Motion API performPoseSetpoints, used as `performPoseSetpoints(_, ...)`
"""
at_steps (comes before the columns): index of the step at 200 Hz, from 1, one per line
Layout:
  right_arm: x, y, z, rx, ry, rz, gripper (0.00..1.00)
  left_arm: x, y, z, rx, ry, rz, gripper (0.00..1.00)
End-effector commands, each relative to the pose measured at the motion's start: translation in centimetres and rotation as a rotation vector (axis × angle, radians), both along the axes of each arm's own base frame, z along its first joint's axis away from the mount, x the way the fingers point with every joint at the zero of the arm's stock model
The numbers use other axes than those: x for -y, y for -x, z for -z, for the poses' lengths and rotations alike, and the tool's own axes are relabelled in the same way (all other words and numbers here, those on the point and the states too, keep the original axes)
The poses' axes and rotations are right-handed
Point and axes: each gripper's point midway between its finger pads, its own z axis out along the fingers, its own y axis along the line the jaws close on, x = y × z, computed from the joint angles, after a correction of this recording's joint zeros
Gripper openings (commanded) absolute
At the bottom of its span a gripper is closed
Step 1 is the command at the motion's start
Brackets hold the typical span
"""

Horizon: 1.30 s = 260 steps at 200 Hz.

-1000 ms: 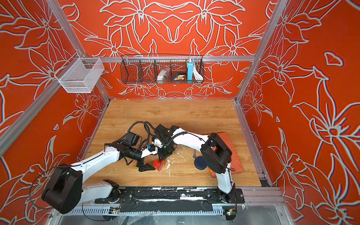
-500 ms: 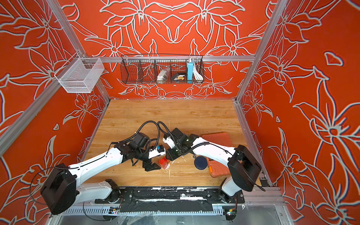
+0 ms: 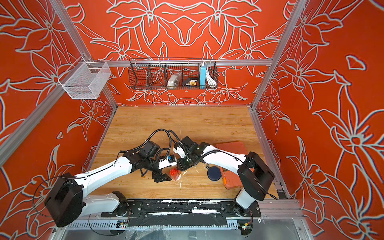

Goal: Assemble the letter h with lego
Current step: Adjust the lego brick from the lego brick.

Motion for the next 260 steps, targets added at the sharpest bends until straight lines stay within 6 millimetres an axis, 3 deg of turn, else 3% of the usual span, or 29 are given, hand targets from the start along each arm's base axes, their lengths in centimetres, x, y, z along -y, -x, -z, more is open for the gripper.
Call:
performPoseSetpoints(1, 3.1, 0.6, 2.9, -0.008, 0.14, 0.021, 0.27, 0.2, 1.7, -0.8, -0.047, 0.032, 0.046, 0.99)
performPoseSetpoints(53, 2.7, 0.7, 2.5, 0.008, 0.083, 0.025, 0.26, -0.2, 1.4, 0.0, -0.05, 0.007, 0.001, 0.99)
performPoseSetpoints(86, 2.1, 0.3, 2.1, 0.044, 0.009, 0.049, 0.26, -0.4, 0.1, 0.3, -0.187, -0.013, -0.186, 0.99)
performPoseSetpoints(129, 1.6, 0.1, 1.6, 0.086, -0.073, 0.06, 0.26, 0.2, -0.4, -1.8, -0.318, 0.007, -0.26, 0.97)
performPoseSetpoints(167, 1.7, -0.2, 1.0, 0.124, -0.116, 0.085, 0.26, 1.0, -0.7, -1.2, -0.287, -0.046, -0.276, 0.9)
performPoseSetpoints(260, 1.7, -0.4, 0.7, 0.229, -0.275, 0.116, 0.28, 2.4, 0.5, 1.5, -0.135, -0.175, -0.188, 0.88)
